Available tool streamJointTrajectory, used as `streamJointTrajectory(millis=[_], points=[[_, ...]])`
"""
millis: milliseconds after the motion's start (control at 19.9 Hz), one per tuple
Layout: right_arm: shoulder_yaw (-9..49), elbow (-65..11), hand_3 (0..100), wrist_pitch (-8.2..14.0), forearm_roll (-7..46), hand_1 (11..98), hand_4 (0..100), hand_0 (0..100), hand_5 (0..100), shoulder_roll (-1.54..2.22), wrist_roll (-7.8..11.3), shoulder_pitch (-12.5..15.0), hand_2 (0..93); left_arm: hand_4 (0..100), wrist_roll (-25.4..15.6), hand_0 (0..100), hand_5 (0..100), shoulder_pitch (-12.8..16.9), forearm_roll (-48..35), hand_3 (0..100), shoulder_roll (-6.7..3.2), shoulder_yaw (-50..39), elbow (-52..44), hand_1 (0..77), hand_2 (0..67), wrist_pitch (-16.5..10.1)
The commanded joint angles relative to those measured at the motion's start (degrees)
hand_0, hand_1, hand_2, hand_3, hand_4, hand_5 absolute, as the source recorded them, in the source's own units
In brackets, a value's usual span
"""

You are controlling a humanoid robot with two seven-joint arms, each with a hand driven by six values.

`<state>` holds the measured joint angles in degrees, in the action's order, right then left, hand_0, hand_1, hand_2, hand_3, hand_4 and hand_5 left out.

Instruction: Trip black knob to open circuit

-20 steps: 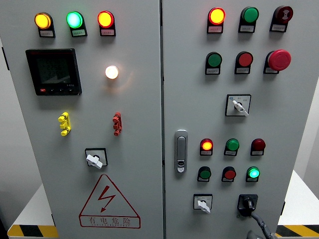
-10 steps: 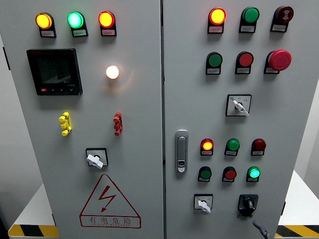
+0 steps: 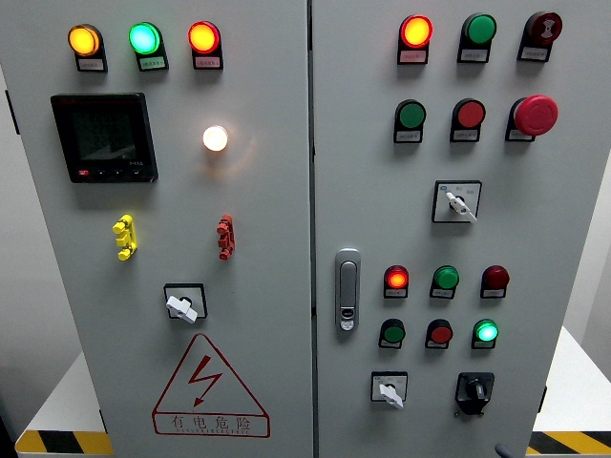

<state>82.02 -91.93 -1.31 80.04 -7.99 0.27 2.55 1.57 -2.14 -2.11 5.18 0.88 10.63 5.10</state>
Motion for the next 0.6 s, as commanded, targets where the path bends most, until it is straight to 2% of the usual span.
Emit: streamJointTrajectory(millis=[0,151,553], points=[[0.2,-1.1,32,0.1,1.0,45.0,24,100,44,0.08,0.43,1.6,3.0,10,0.0,0,9,0.0,0.0,26,0.0,0.0,0.0,0.0,19.5,0.0],[0.3,-2.8,29,0.3,2.0,44.9,22,100,42,0.17,0.61,2.9,3.7,10,0.0,0,9,0.0,0.0,26,0.0,0.0,0.0,0.0,19.5,0.0],[1.0,-3.7,28,0.5,2.8,44.8,21,100,39,0.08,0.87,3.1,4.3,10,0.0,0,9,0.0,0.0,26,0.0,0.0,0.0,0.0,19.5,0.0]])
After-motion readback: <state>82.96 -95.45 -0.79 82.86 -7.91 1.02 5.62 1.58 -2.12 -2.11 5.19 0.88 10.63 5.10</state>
